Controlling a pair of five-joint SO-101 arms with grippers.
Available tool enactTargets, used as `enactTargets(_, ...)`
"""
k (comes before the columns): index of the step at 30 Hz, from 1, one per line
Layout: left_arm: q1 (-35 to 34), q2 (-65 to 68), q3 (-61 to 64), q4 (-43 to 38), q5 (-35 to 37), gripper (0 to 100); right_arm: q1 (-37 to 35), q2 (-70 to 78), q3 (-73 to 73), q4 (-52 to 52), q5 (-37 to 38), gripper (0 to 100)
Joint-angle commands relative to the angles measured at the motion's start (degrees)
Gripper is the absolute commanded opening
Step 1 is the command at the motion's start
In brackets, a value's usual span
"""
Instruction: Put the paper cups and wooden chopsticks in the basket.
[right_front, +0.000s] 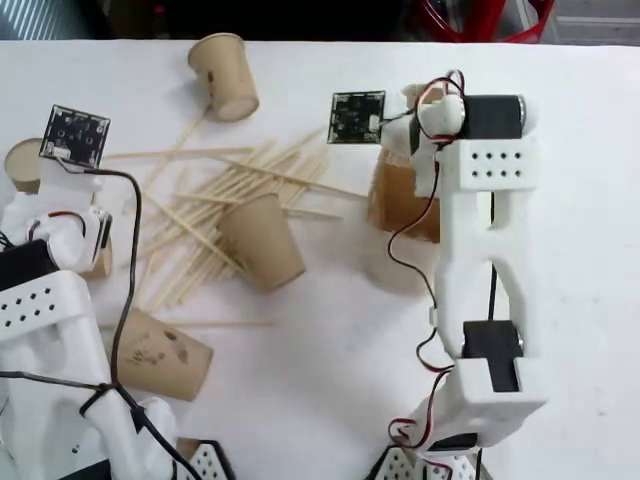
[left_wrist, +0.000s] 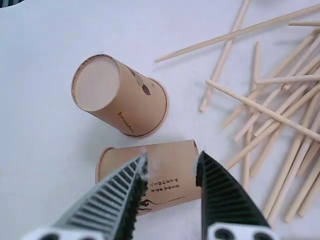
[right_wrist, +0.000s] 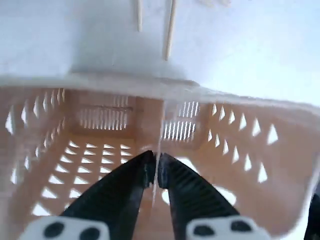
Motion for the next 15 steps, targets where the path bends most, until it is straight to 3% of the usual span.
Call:
enactTargets(1, 0.4, -1.8, 0.2, -0.9, -0.1, 17, 0.7, -3.5, -0.4, 0.0, -5.8, 2.5)
enactTargets(15, 0.5, -2.2, 2.4, -1.2, -0.2, 17, 2.9, -3.0, 6.9, -8.8, -10.5, 2.6)
